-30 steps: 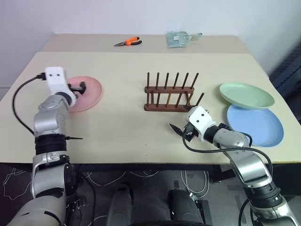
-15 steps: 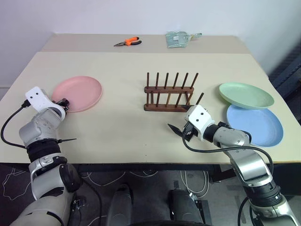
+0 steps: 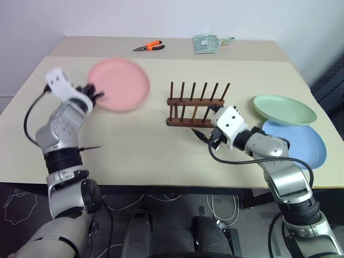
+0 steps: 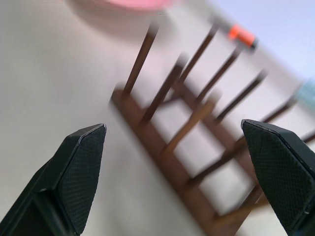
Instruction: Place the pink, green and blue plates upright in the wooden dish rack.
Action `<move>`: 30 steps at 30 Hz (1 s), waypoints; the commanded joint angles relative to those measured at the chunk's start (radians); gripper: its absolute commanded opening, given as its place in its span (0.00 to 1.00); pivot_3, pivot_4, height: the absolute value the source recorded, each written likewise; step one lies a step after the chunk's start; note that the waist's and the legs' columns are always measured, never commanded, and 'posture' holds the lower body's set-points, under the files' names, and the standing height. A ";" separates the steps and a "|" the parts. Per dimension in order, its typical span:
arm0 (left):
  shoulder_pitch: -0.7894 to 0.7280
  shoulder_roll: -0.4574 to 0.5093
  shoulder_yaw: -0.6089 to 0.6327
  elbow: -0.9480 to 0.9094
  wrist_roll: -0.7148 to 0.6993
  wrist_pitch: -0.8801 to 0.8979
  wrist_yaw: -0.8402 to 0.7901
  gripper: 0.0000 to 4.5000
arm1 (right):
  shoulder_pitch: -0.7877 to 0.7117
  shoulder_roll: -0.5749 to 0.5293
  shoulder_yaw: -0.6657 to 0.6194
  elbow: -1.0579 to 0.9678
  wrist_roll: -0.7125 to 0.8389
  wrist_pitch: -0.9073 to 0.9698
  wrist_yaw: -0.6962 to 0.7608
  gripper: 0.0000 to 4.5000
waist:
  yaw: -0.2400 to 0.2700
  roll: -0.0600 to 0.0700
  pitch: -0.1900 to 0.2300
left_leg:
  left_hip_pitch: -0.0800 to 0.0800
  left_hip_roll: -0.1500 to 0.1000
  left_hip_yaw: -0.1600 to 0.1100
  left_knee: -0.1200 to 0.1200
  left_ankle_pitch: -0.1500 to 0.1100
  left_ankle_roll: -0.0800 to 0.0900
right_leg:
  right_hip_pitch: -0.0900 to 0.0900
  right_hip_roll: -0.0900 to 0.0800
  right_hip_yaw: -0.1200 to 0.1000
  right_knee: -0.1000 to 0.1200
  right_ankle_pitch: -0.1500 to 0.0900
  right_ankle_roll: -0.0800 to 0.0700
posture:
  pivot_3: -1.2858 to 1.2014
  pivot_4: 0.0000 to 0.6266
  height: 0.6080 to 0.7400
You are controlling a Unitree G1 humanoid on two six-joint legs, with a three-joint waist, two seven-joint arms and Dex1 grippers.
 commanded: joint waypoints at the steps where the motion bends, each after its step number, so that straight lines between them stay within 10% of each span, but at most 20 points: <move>1: -0.088 -0.018 -0.101 -0.094 -0.017 0.005 -0.052 0.02 | -0.102 -0.038 0.049 -0.021 -0.095 -0.117 0.010 1.00 | 0.001 0.000 0.000 | 0.000 0.000 0.000 -0.001 0.000 0.000 | 0.000 0.000 0.000 0.000 0.000 0.000 | 0.52 0.24 1.00; 8: -0.133 -0.071 -0.235 -0.140 -0.019 0.075 -0.096 0.01 | -0.278 -0.065 0.155 0.218 -0.312 -0.294 -0.038 0.95 | -0.003 0.000 0.000 | 0.000 0.000 0.000 -0.001 0.000 0.000 | 0.000 0.000 0.000 0.000 0.000 0.001 | 0.52 0.24 1.00; 17: -0.113 -0.128 -0.234 -0.185 -0.052 0.136 -0.065 0.00 | -0.284 -0.042 0.185 0.315 -0.417 -0.383 -0.048 0.03 | -0.002 0.000 0.000 | 0.000 0.000 0.000 -0.002 0.000 0.000 | -0.001 0.000 0.000 0.000 -0.001 0.002 | 0.52 0.24 1.00; 19: -0.108 -0.131 -0.225 -0.183 -0.057 0.147 -0.054 0.00 | -0.275 -0.036 0.182 0.308 -0.426 -0.391 -0.050 0.01 | -0.003 0.001 0.000 | 0.000 0.000 0.000 -0.002 0.000 0.000 | -0.001 0.000 0.000 0.000 -0.001 0.002 | 0.52 0.24 1.00; 27: -0.189 -0.162 -0.007 -0.092 -0.134 -0.053 0.051 0.79 | -0.211 -0.038 0.082 0.242 -0.425 -0.421 -0.120 0.00 | 0.003 0.000 0.001 | 0.000 0.000 0.000 -0.001 0.000 0.000 | 0.000 0.000 0.000 0.000 -0.001 0.002 | 0.52 0.24 1.00; 30: -0.131 -0.073 -0.100 -0.064 -0.020 -0.116 -0.018 0.79 | -0.164 0.001 -0.059 0.157 -0.266 -0.366 -0.104 0.00 | 0.003 0.000 0.001 | 0.000 0.000 0.000 -0.001 0.001 -0.001 | 0.000 0.000 0.000 0.000 -0.001 0.002 | 0.52 0.24 1.00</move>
